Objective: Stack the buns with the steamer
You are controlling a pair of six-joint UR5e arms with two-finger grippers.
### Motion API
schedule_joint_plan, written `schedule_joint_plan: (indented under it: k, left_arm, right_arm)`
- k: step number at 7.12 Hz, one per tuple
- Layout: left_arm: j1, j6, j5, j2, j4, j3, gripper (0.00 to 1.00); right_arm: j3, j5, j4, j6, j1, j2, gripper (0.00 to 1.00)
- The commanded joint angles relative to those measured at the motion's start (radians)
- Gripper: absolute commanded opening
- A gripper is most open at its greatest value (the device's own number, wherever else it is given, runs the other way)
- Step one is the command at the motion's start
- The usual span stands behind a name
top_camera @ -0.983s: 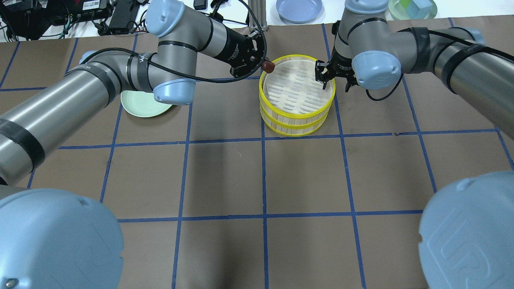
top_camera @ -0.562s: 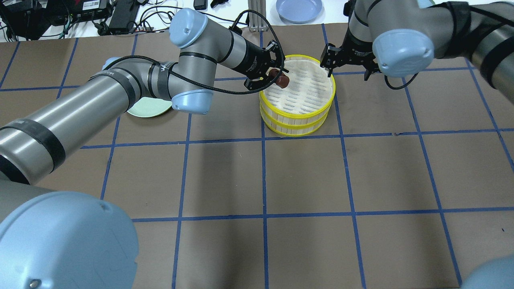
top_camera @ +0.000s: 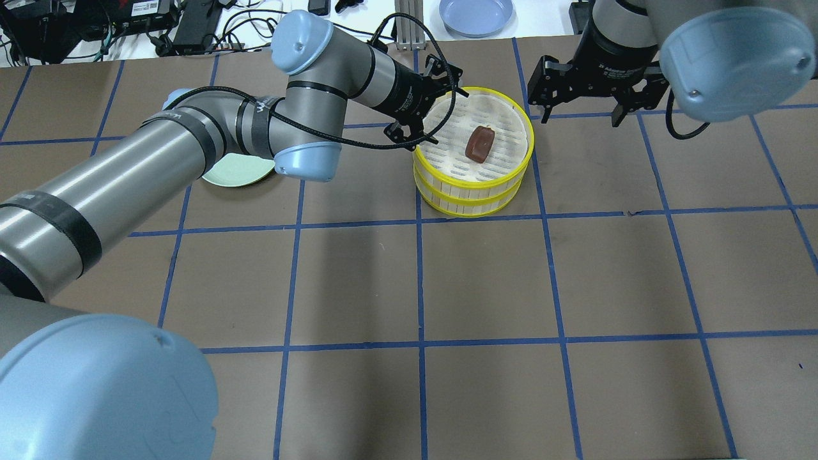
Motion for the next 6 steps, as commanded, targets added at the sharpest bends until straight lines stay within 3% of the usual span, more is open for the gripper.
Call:
schedule_joint_plan:
  k: [1, 3, 5, 6]
  left_arm:
    - [0.018, 0.202, 0.019, 0.040, -0.053, 0.013, 0.99]
    - [0.134, 0.575, 0.054, 0.120, -0.272, 0.021, 1.00]
    - [0.266, 0.947, 0.301, 0.210, -0.607, 0.081, 1.00]
    - [0.311, 0.998, 0.395, 0.256, -0.732, 0.114, 1.00]
  right_arm:
    - [0.001, -0.001, 0.020, -0.039, 0.002, -0.060, 1.00]
    - [0.004, -0.010, 0.008, -0.088, -0.006, -0.053, 1.00]
    - [0.004, -0.009, 0.008, -0.097, -0.006, -0.054, 1.00]
    - [0.006, 0.002, 0.010, -0.093, -0.006, -0.048, 1.00]
